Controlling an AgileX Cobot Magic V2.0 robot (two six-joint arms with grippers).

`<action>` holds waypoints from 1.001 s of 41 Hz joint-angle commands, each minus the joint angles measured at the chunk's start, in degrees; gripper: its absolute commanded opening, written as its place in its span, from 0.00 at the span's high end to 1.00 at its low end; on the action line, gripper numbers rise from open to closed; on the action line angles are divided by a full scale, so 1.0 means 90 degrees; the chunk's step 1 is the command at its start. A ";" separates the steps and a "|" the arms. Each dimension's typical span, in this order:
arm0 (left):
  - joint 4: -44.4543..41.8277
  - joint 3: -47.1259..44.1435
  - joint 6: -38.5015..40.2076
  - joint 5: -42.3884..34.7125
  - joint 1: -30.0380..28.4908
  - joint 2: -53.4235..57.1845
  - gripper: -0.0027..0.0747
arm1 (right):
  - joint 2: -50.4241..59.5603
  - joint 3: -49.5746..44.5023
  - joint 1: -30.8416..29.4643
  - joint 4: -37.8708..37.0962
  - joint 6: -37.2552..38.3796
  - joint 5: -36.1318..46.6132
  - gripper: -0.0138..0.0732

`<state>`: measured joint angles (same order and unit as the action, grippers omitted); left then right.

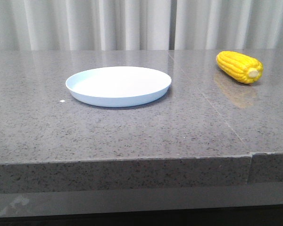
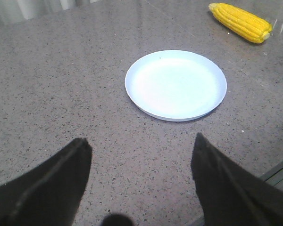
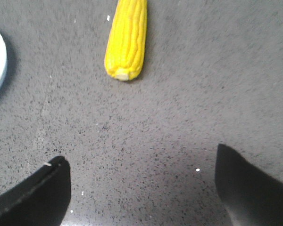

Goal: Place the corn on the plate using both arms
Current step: 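Lower the right gripper over the yellow corn cob and grasp it, then carry the corn with the right gripper and lower it onto the plate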

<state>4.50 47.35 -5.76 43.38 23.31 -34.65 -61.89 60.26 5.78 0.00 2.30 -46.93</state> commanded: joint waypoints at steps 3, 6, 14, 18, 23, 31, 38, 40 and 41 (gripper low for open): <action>0.0091 0.0157 0.0060 -0.0448 -0.0012 -0.0022 0.40 | -0.0985 0.1013 0.0032 0.0106 -0.0050 -0.0091 0.10; 0.0091 0.0157 0.0060 -0.0448 -0.0012 -0.0022 0.40 | -0.1515 0.1446 0.0032 0.0107 -0.0050 -0.0150 0.10; 0.0091 0.0157 0.0060 -0.0448 -0.0012 -0.0022 0.40 | -0.2735 0.2582 0.0032 0.0107 -0.0050 -0.0223 0.10; 0.0091 0.0157 0.0060 -0.0448 -0.0012 -0.0022 0.40 | -0.3250 0.3086 0.0032 0.0107 -0.0050 -0.0242 0.10; 0.0091 0.0157 0.0060 -0.0448 -0.0012 -0.0022 0.40 | -0.3903 0.3676 0.0032 0.0107 -0.0055 -0.0269 0.10; 0.0091 0.0157 0.0060 -0.0448 -0.0012 -0.0022 0.40 | -0.4696 0.4266 0.0038 0.0113 -0.0055 -0.0277 0.10; 0.0091 0.0157 0.0060 -0.0448 -0.0012 -0.0022 0.40 | -0.5130 0.4468 0.0056 0.0120 -0.0055 -0.0216 0.10; 0.0091 0.0157 0.0060 -0.0448 -0.0012 -0.0022 0.40 | -0.5245 0.4538 0.0056 0.0120 -0.0055 -0.0222 0.10; 0.0091 0.0157 0.0060 -0.0448 -0.0012 -0.0022 0.40 | -0.5300 0.4565 0.0065 0.0120 -0.0055 -0.0222 0.10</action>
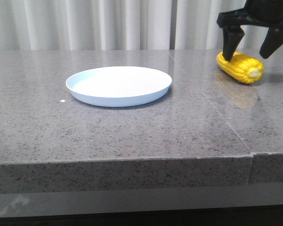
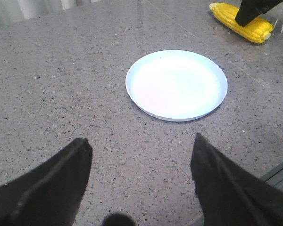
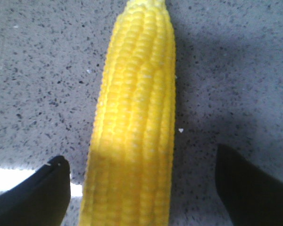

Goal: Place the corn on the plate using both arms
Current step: 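Carry the corn with the right gripper and lower it onto the plate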

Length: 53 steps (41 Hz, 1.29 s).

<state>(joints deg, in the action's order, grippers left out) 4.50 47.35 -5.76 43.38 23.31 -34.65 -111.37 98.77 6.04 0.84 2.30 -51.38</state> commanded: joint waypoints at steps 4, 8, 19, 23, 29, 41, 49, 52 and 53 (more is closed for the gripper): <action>0.0091 0.0157 0.0060 -0.0448 -0.0012 -0.0022 0.40 | 0.0084 0.0334 0.0036 0.0048 -0.0055 0.0298 0.11; 0.0091 0.0157 0.0060 -0.0448 -0.0012 -0.0022 0.40 | 0.0036 0.0334 0.0036 0.0081 -0.0055 0.0265 0.25; 0.0091 0.0157 0.0060 -0.0448 -0.0084 -0.0022 0.40 | 0.0065 0.0495 0.0036 0.0160 -0.0055 0.0110 0.58; 0.0091 0.0157 0.0060 -0.0448 -0.0084 -0.0022 0.40 | 0.0209 0.0628 0.0057 0.0325 -0.0055 -0.0188 0.58; 0.0091 0.0157 0.0060 -0.0448 -0.0084 -0.0022 0.40 | 0.0699 0.0641 0.0304 0.0410 -0.0055 -0.0380 0.58; 0.0091 0.0157 0.0060 -0.0448 -0.0084 -0.0022 0.40 | 0.1508 0.0621 0.1597 0.0726 -0.0049 -0.0420 0.58; 0.0091 0.0157 0.0060 -0.0448 -0.0084 -0.0022 0.40 | 0.1331 0.0609 0.2463 0.1077 0.0371 -0.0290 0.58; 0.0091 0.0157 0.0060 -0.0448 -0.0084 -0.0022 0.40 | 0.1163 0.0609 0.2699 0.1077 0.0675 -0.0174 0.58; 0.0091 0.0157 0.0060 -0.0448 -0.0084 -0.0022 0.40 | 0.1091 0.0609 0.2777 0.1077 0.0774 -0.0113 0.58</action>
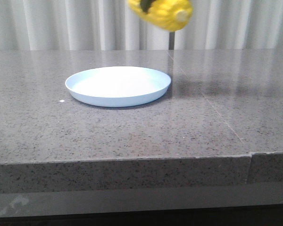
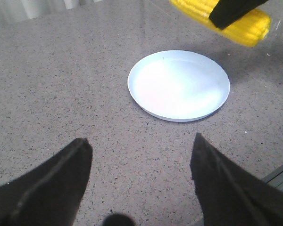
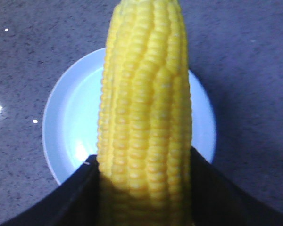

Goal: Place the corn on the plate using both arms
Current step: 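Carry the corn with the right gripper and lower it onto the plate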

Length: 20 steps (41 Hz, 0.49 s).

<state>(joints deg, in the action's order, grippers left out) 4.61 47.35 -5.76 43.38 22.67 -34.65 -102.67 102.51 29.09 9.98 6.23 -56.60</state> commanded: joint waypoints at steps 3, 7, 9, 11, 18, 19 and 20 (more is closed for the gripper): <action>0.0080 0.0157 0.0060 -0.0448 -0.0013 -0.0022 0.40 | -0.0079 0.0193 0.0357 0.0049 0.0689 0.0694 0.58; 0.0080 0.0157 0.0060 -0.0448 -0.0013 -0.0022 0.40 | -0.0343 0.0193 0.0411 0.0011 0.1090 0.0988 0.58; 0.0080 0.0157 0.0060 -0.0448 -0.0013 -0.0022 0.40 | -0.0467 0.0193 0.0411 -0.0043 0.1223 0.1088 0.58; 0.0080 0.0157 0.0060 -0.0448 -0.0013 -0.0022 0.40 | -0.0563 0.0193 0.0411 -0.0131 0.1361 0.1146 0.58; 0.0080 0.0157 0.0060 -0.0448 -0.0013 -0.0022 0.40 | -0.0911 0.0193 0.0411 -0.0182 0.1584 0.1279 0.46; 0.0080 0.0157 0.0060 -0.0448 -0.0013 -0.0022 0.40 | -0.0940 0.0193 0.0411 -0.0182 0.1584 0.1296 0.43; 0.0080 0.0157 0.0060 -0.0448 -0.0013 -0.0022 0.40 | -0.0960 0.0193 0.0411 -0.0182 0.1584 0.1304 0.40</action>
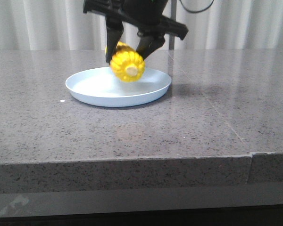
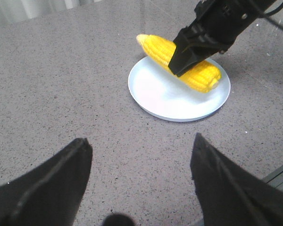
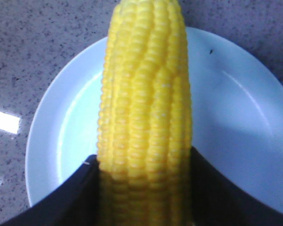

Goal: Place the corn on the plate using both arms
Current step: 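Carry the corn with the right gripper and lower it onto the plate, then open the right gripper and lift it away from the corn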

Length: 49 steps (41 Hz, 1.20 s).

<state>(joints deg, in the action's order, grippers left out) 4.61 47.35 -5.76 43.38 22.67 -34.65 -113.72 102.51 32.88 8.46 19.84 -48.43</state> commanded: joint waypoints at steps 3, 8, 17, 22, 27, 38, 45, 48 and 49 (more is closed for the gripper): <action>0.0080 0.0157 0.0060 -0.0448 -0.0013 -0.0022 0.40 | 0.0221 0.0199 -0.0009 -0.0013 0.0072 0.0413 0.30; 0.0080 0.0157 0.0060 -0.0448 -0.0013 -0.0022 0.40 | 0.0315 0.0206 -0.0009 -0.0028 0.0066 0.0464 0.13; 0.0080 0.0157 0.0060 -0.0448 -0.0013 -0.0022 0.40 | 0.1093 0.0206 -0.0009 -0.0622 -0.0502 0.0029 0.08; 0.0080 0.0157 0.0060 -0.0448 -0.0013 -0.0022 0.40 | 0.1798 0.0111 -0.0009 -0.0801 -0.1126 -0.0431 0.09; 0.0080 0.0157 0.0060 -0.0448 -0.0013 -0.0022 0.40 | 0.2749 -0.0392 -0.0009 -0.0891 -0.1547 -0.0618 0.10; 0.0080 0.0157 0.0060 -0.0448 -0.0013 -0.0022 0.40 | 0.5017 -0.2185 -0.0009 -0.0904 -0.1728 -0.0396 0.10; 0.0080 0.0157 0.0060 -0.0448 -0.0013 -0.0022 0.40 | 0.6355 -0.3234 -0.0009 -0.0992 -0.1728 -0.0394 0.10; 0.0080 0.0157 0.0060 -0.0448 -0.0013 -0.0022 0.40 | 0.6924 -0.3621 -0.0009 -0.1019 -0.1728 -0.0399 0.10; 0.0080 0.0157 0.0060 -0.0448 -0.0013 -0.0022 0.40 | 0.7061 -0.3734 -0.0009 -0.1019 -0.1728 -0.0407 0.10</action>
<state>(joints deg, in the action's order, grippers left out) 4.61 47.35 -5.76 43.38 22.67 -34.65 -55.39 70.69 32.88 0.00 5.15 -55.47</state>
